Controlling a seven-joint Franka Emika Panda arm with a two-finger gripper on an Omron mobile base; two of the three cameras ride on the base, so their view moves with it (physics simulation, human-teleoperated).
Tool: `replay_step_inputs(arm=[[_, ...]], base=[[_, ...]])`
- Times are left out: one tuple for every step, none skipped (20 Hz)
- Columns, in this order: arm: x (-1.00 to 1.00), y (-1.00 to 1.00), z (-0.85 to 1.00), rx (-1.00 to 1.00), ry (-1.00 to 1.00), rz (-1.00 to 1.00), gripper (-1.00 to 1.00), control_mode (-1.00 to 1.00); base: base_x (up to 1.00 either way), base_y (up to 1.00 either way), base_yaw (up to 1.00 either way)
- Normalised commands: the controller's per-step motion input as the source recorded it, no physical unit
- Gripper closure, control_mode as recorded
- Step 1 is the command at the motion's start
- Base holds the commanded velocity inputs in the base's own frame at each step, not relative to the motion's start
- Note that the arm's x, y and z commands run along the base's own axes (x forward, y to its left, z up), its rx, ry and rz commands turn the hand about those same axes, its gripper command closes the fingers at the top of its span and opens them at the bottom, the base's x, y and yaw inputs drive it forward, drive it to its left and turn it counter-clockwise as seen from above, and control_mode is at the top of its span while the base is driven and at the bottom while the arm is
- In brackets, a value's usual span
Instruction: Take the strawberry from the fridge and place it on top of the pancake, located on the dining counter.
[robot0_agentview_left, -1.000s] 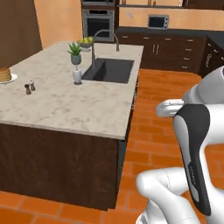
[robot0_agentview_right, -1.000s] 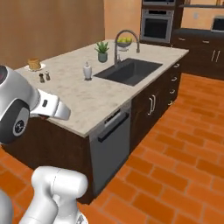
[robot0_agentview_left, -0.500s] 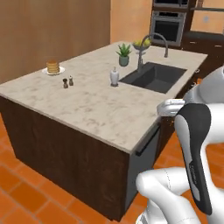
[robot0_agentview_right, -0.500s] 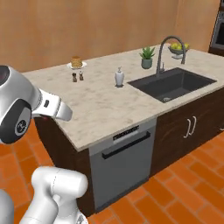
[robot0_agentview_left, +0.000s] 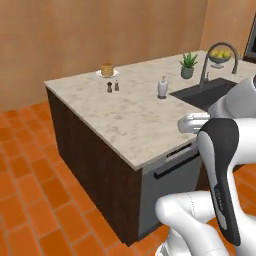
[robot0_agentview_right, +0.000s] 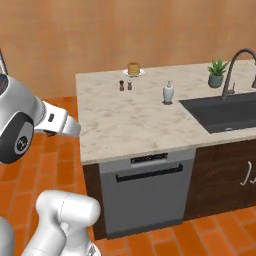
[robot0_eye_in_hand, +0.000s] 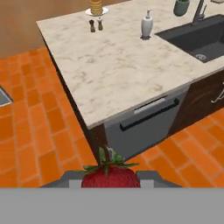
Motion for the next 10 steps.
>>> replay_step_inputs(arm=[[0.00,0.00,0.00,0.00,0.00,0.00,1.00,1.00],[0.00,0.00,0.00,0.00,0.00,0.00,1.00,1.00],[0.00,0.00,0.00,0.00,0.00,0.00,1.00,1.00],[0.00,0.00,0.00,0.00,0.00,0.00,1.00,1.00],[0.00,0.00,0.00,0.00,0.00,0.00,1.00,1.00],[0.00,0.00,0.00,0.00,0.00,0.00,1.00,1.00],[0.00,0.00,0.00,0.00,0.00,0.00,1.00,1.00],[0.00,0.00,0.00,0.00,0.00,0.00,1.00,1.00],[0.00,0.00,0.00,0.00,0.00,0.00,1.00,1.00],[0.00,0.00,0.00,0.00,0.00,0.00,1.00,1.00]], base=[[-0.16,-1.00,0.51],[-0.13,-1.00,0.48],[-0.12,-1.00,0.48],[-0.11,-1.00,0.47],[-0.10,-1.00,0.46],[-0.09,-1.00,0.47],[-0.09,-1.00,0.48],[0.00,-1.00,0.49],[0.00,-1.00,0.47],[0.00,-1.00,0.47]])
